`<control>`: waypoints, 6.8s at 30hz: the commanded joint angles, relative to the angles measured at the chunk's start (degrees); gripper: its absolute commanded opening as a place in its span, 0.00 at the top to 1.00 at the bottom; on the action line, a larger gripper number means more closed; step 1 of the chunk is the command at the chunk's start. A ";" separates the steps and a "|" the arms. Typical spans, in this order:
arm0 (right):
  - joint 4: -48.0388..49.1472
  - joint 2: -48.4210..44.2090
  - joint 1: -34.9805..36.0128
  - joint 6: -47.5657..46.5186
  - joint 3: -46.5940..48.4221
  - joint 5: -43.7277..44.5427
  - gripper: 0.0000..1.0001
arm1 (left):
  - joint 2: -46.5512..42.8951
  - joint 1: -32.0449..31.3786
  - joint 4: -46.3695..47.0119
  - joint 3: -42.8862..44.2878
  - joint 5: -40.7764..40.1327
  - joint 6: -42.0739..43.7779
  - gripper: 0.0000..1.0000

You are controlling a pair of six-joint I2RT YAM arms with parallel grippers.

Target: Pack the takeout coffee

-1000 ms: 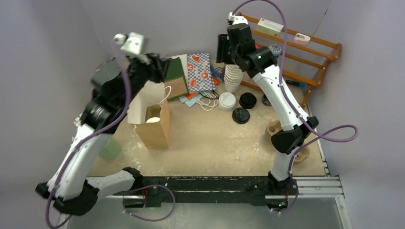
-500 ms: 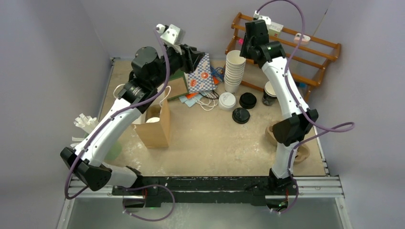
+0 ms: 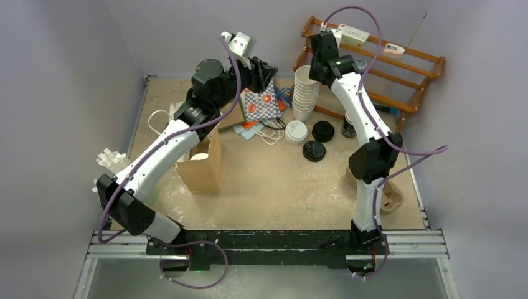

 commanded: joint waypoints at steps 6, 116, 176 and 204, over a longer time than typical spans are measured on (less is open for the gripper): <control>1.97 -2.28 -0.13 -1.06 3.61 2.68 0.97 | 1.27 -0.14 4.09 -0.31 -0.78 -0.13 0.61; 5.93 -7.72 -8.06 0.36 -7.47 -11.64 0.69 | 4.79 -2.46 1.68 0.09 -3.85 7.41 0.54; 4.35 -9.87 -8.06 4.71 5.73 -21.06 1.00 | 5.25 -2.48 0.46 0.39 -4.16 8.12 0.54; 22.85 -44.09 4.48 4.68 -65.20 -32.20 1.00 | -17.05 -17.46 -10.15 -21.92 -3.95 -7.49 0.50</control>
